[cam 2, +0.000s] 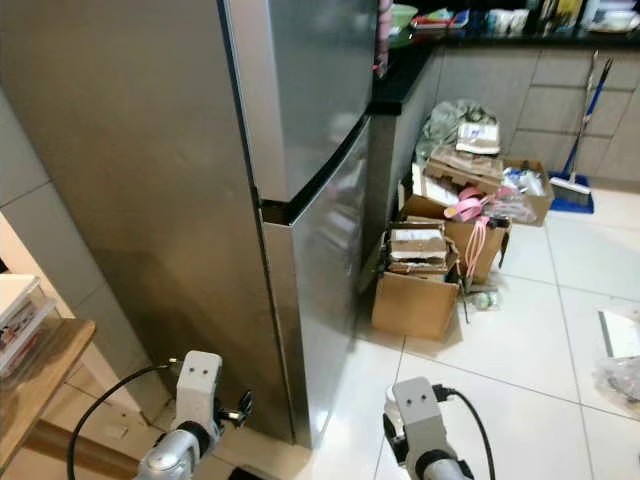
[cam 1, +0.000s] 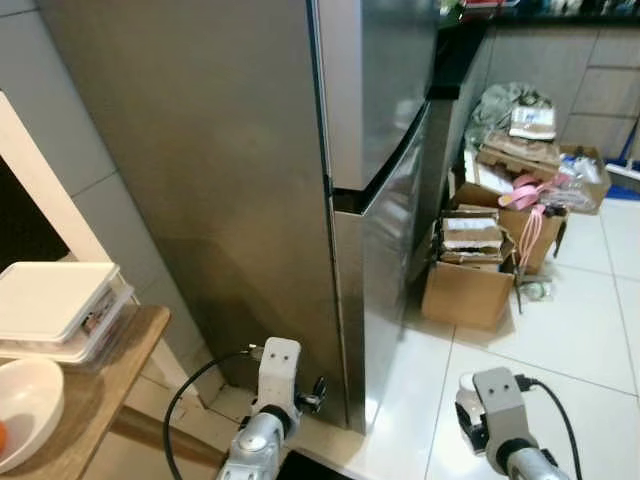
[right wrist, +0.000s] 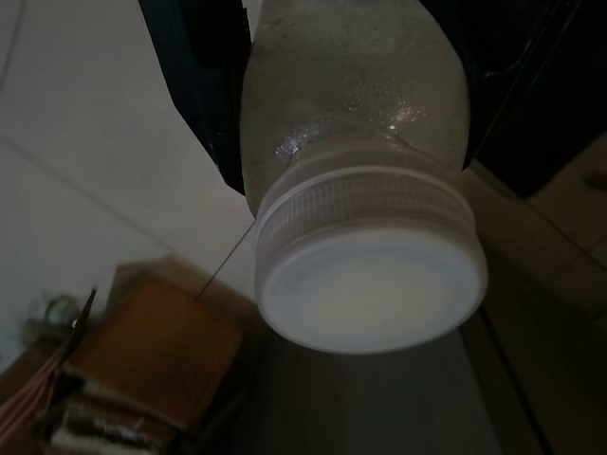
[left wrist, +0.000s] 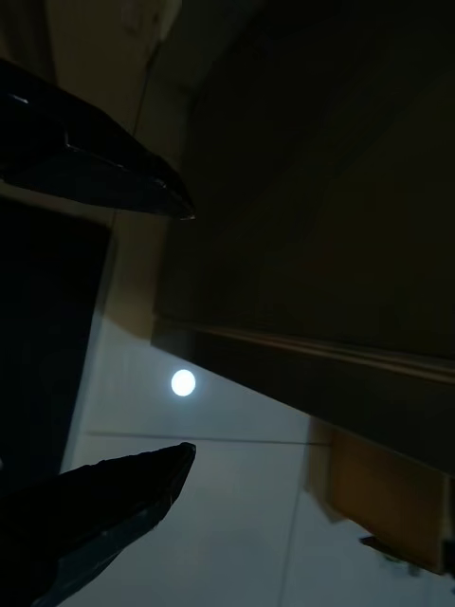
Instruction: Restocking fridge
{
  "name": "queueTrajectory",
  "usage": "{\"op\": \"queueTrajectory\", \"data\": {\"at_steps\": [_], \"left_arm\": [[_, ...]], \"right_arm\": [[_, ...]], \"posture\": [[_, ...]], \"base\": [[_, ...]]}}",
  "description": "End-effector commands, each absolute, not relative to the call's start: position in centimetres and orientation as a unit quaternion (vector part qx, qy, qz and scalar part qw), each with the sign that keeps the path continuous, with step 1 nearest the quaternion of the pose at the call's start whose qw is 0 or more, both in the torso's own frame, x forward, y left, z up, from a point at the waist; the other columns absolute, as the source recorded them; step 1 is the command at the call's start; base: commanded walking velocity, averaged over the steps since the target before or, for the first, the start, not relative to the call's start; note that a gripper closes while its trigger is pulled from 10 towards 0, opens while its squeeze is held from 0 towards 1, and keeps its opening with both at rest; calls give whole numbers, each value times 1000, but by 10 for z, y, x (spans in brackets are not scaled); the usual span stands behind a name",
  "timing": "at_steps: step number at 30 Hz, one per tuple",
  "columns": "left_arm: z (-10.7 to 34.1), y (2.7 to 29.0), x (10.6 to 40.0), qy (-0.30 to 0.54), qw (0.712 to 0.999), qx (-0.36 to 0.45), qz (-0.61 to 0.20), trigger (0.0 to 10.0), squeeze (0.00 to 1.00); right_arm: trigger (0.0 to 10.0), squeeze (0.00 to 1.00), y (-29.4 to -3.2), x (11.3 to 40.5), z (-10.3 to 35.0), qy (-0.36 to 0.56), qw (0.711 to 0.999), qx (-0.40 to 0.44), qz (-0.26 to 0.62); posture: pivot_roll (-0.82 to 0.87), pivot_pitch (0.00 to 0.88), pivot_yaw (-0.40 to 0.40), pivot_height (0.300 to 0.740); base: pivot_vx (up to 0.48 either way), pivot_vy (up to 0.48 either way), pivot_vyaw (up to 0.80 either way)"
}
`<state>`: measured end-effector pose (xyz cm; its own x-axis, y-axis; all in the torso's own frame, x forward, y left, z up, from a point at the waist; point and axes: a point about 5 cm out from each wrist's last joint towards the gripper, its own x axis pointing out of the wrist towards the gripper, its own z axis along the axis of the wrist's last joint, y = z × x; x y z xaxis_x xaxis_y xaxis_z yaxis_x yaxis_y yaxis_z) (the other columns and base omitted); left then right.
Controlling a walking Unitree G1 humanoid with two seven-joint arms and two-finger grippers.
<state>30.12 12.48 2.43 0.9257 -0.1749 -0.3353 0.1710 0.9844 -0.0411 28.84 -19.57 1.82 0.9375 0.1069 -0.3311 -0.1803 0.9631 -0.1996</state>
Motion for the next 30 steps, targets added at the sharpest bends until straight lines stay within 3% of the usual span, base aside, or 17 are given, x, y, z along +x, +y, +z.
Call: {"op": "queueTrajectory", "data": {"at_steps": [1, 9, 16, 22, 30], "left_arm": [[14, 117, 291, 190, 979, -7, -78, 10000, 0], [6, 113, 278, 200, 978, -28, -53, 10000, 0], [1, 124, 272, 211, 975, 17, -67, 10000, 0], [-5, 151, 271, 233, 972, 0, -20, 10000, 0], [-11, 157, 268, 248, 968, 10, -22, 10000, 0]], "right_arm": [[10000, 0, -197, 293, 23, 156, 974, -134, 94], [10000, 0, -193, 298, 27, 155, 972, -136, 116], [10000, 0, -185, 286, 8, 189, 974, -87, 95], [10000, 0, -189, 273, -6, 211, 975, -45, 42], [10000, 0, -185, 268, -12, 218, 975, -31, 25]], "posture": [[-106, 100, -51, 740], [-84, 91, -98, 740], [-63, 75, -48, 740], [-54, 57, 33, 740], [-63, 47, 58, 740]], "base": [[0, 0, 0], [0, 0, 0], [0, 0, 0], [0, 0, 0], [0, 0, 0]]}}
